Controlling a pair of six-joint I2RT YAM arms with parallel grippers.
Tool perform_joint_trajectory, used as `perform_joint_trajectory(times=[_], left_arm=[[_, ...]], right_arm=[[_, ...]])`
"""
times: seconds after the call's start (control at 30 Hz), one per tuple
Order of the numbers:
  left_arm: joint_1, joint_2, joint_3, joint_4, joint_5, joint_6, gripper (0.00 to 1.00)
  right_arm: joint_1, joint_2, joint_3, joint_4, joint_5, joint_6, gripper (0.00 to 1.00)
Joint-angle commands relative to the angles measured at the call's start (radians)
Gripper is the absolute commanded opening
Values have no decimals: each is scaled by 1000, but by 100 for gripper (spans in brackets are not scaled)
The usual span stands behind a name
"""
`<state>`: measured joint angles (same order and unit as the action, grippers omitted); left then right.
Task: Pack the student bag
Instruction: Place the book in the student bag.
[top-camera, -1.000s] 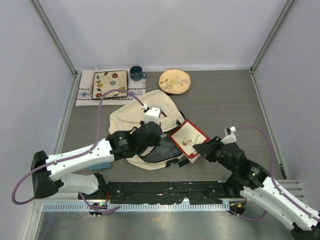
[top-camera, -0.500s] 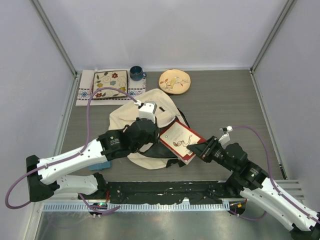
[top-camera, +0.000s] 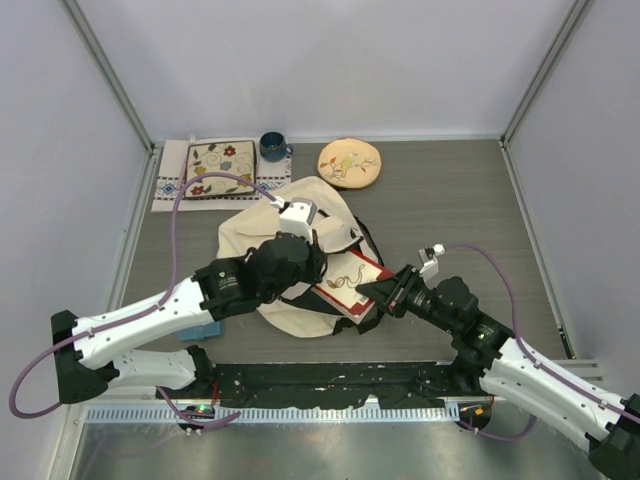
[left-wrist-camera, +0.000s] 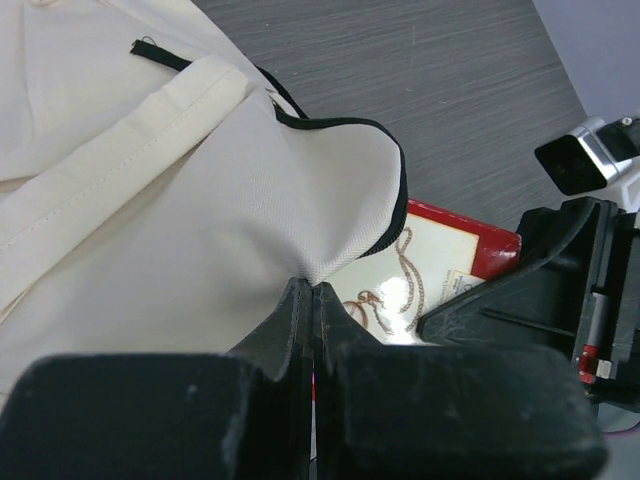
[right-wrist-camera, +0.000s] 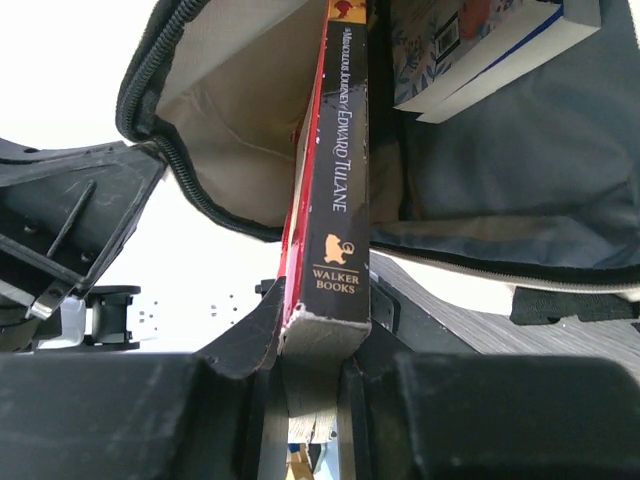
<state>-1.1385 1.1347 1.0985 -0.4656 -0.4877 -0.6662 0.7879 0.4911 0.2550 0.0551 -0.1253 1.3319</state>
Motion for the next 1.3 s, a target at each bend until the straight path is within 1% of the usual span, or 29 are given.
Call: perform_joint_trajectory(times=[0.0, 0.1, 0.13, 0.2, 0.23, 0.4, 0.43, 0.5, 0.53, 0.67, 0.77, 0.8, 0.83, 0.87, 0.9, 0.93, 0.97, 1.03, 1.07, 1.23, 1.27], left_arm=[[-12, -41, 70, 114, 31, 10, 0], [-12, -55, 67, 120, 35, 5, 0], [-13, -56, 66, 120, 35, 4, 0], [-15, -65, 61, 125, 32, 2, 0], [-15, -67, 58, 122, 32, 4, 0], [-15, -66, 50, 119, 37, -4, 0], [-15, -64, 49, 117, 40, -4, 0], [-15, -61, 49, 113, 46, -7, 0], [-15, -61, 47, 114, 47, -9, 0], [-15, -64, 43, 110, 58, -9, 0], [-15, -67, 46, 102, 72, -10, 0], [-14, -69, 41, 101, 72, -15, 0], [-15, -75, 40, 99, 72, -16, 0], [-15, -84, 37, 99, 72, -19, 0], [-15, -88, 23, 102, 70, -24, 0], [-15, -95, 17, 105, 70, -26, 0], [-14, -105, 11, 104, 67, -27, 0], [-15, -115, -2, 102, 63, -30, 0], [-15, -118, -8, 101, 60, -29, 0], [-15, -133, -23, 96, 52, -27, 0], [-15, -135, -25, 97, 52, -26, 0]], right_arm=[[1, 99, 15, 259, 13, 27, 1], [1, 168, 47, 298, 64, 15, 1], [1, 223, 52, 334, 84, 15, 1], [2, 279, 56, 406, 95, 21, 1], [5, 335, 55, 478, 114, 26, 1], [19, 519, 95, 590, 202, -2, 1], [20, 588, 105, 641, 208, -2, 1], [30, 650, 119, 683, 245, 19, 1], [39, 687, 131, 737, 259, 20, 1], [68, 869, 202, 781, 341, 24, 1], [108, 954, 257, 784, 430, 32, 1], [111, 1009, 269, 787, 455, 29, 2], [119, 1042, 288, 795, 460, 29, 3], [128, 1072, 291, 814, 458, 30, 10], [132, 1130, 293, 851, 443, 36, 13], [135, 1153, 287, 864, 435, 46, 16], [145, 1173, 277, 887, 429, 56, 24], [152, 1213, 242, 928, 412, 67, 35], [154, 1219, 228, 936, 405, 73, 42], [162, 1199, 139, 950, 363, 72, 56], [160, 1192, 130, 947, 352, 70, 60]])
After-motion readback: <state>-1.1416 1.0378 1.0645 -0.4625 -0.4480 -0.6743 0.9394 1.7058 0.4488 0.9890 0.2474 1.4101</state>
